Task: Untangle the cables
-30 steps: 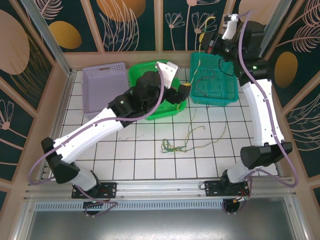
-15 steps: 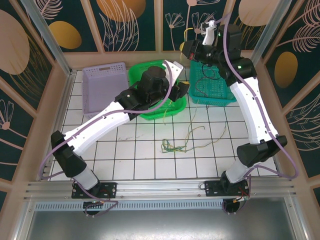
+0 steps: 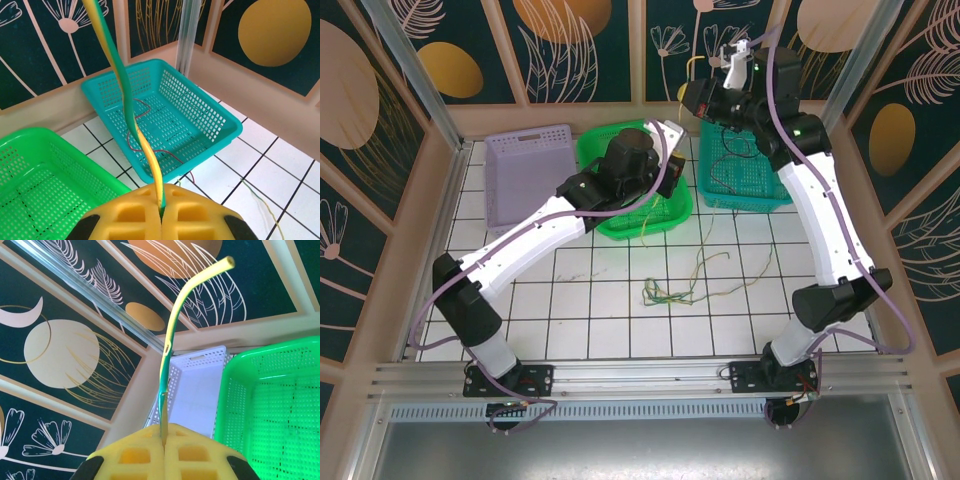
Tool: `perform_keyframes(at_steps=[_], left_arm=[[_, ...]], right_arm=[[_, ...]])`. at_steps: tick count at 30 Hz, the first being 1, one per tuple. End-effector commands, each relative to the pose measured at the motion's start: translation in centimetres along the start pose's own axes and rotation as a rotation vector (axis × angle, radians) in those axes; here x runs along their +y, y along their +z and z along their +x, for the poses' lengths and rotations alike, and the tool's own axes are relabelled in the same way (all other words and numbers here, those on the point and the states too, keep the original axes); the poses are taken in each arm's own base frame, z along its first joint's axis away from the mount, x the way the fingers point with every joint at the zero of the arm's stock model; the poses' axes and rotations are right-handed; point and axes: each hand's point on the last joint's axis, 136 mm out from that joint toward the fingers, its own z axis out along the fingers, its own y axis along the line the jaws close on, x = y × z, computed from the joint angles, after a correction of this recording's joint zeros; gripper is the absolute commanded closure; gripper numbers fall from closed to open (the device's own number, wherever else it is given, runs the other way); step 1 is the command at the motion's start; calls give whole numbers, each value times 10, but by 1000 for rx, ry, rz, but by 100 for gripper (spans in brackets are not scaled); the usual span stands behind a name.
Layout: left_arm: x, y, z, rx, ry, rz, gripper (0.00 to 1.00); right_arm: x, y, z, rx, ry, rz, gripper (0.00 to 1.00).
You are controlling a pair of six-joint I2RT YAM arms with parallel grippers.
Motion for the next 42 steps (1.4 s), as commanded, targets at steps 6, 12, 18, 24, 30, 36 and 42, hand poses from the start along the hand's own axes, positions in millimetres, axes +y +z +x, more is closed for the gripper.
perform_keyframes(at_steps=[6, 12, 18, 24, 30, 36, 42], left_arm=[[82, -42, -24, -55, -248, -63, 100], [203, -72, 2, -40, -387, -332, 100], [315, -101, 15, -98, -329, -635, 100], [400, -98, 49, -112, -284, -836, 100], [437, -65, 96, -8, -312, -870, 100], [422, -31, 153, 81, -483, -726, 100], [399, -16, 188, 237, -611, -612, 100]], right_arm=[[1, -20, -27, -131, -33, 84, 39], [-5, -28, -17, -148, -35, 98, 36], [-17, -16, 17, -78, 17, 62, 37], [-21, -4, 37, -27, 33, 58, 38], [-27, 0, 45, -7, 49, 75, 39], [-34, 2, 55, 12, 72, 88, 40], [-37, 1, 64, 22, 88, 94, 41]])
